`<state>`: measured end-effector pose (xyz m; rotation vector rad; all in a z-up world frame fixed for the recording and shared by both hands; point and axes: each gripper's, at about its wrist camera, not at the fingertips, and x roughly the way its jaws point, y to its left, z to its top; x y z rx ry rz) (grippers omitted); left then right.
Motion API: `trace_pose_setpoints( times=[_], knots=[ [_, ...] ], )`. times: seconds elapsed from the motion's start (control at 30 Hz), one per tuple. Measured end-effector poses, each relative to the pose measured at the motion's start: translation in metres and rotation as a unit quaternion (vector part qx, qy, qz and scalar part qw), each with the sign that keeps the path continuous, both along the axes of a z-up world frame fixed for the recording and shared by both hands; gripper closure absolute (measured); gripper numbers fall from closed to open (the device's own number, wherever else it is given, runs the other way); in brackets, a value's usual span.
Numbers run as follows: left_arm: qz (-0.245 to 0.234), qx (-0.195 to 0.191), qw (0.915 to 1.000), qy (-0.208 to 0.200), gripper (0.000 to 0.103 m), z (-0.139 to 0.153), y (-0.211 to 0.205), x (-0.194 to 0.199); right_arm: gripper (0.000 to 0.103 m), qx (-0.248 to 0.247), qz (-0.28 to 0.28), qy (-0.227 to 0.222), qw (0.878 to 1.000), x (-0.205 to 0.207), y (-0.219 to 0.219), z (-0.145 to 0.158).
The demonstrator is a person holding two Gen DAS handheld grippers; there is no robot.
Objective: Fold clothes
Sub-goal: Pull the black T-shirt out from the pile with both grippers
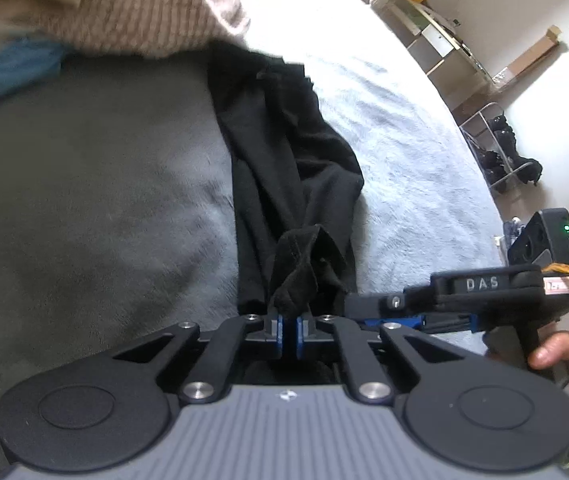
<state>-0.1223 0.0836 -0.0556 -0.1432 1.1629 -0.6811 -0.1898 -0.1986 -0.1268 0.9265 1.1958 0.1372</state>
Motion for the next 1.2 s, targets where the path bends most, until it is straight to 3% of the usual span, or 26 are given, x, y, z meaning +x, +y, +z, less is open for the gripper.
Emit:
trace_pose_setpoints(
  times=[0.03,0.07,0.1,0.13,0.23,0.3,0.37,0.5,0.53,0.87,0.9,0.97,1.0,1.03,1.2],
  knots=[
    [0.001,0.003,1.0000,-0.008,0.097,0.003,0.001,0.000,0.059,0.013,-0.003,0.001,1.000,-0.001,0.000,-0.002],
    [0.003,0.006,0.9999,-0.014,0.097,0.006,0.002,0.001,0.068,0.003,0.016,-0.004,1.000,0.000,0.006,0.001],
    [0.004,0.009,0.9998,-0.020,0.097,0.008,0.004,0.003,0.086,-0.010,0.038,-0.010,0.999,0.000,0.011,0.005],
    [0.004,0.012,0.9996,-0.024,0.097,0.010,0.004,0.006,0.094,-0.038,0.062,-0.016,0.997,0.001,0.017,0.011],
    [-0.004,0.021,0.9993,-0.030,0.097,0.008,0.004,0.014,0.098,-0.164,0.104,-0.040,0.980,0.001,0.031,0.033],
    [-0.012,0.021,0.9995,-0.019,0.096,0.001,0.004,0.019,0.098,-0.254,0.116,-0.060,0.958,0.004,0.035,0.047],
    [-0.028,0.016,0.9995,-0.003,0.094,-0.004,0.004,0.023,0.099,-0.339,0.120,-0.084,0.929,0.008,0.038,0.060],
    [-0.049,0.012,0.9985,0.022,0.056,-0.016,0.003,0.026,0.099,-0.370,0.121,-0.106,0.915,0.015,0.043,0.069],
    [-0.053,0.010,0.9981,0.028,0.052,-0.019,0.003,0.027,0.099,-0.377,0.121,-0.112,0.912,0.016,0.044,0.071],
    [-0.007,-0.034,0.9930,0.113,0.048,-0.057,0.008,0.065,0.099,-0.385,0.101,-0.101,0.912,0.017,0.062,0.082],
    [-0.009,-0.037,0.9913,0.126,0.050,-0.062,0.007,0.067,0.099,-0.387,0.099,-0.099,0.911,0.015,0.063,0.084],
    [-0.015,-0.035,0.9896,0.139,0.066,-0.064,0.004,0.065,0.100,-0.390,0.094,-0.095,0.911,0.012,0.066,0.089],
    [-0.017,-0.032,0.9890,0.143,0.083,-0.063,0.002,0.064,0.100,-0.392,0.092,-0.093,0.911,0.010,0.067,0.092],
    [-0.020,-0.029,0.9885,0.147,0.090,-0.063,0.001,0.062,0.100,-0.393,0.090,-0.090,0.910,0.008,0.067,0.095],
    [-0.021,0.009,0.9968,0.077,0.097,-0.017,-0.001,0.043,0.100,-0.413,0.098,-0.087,0.901,-0.004,0.076,0.111]
  ],
)
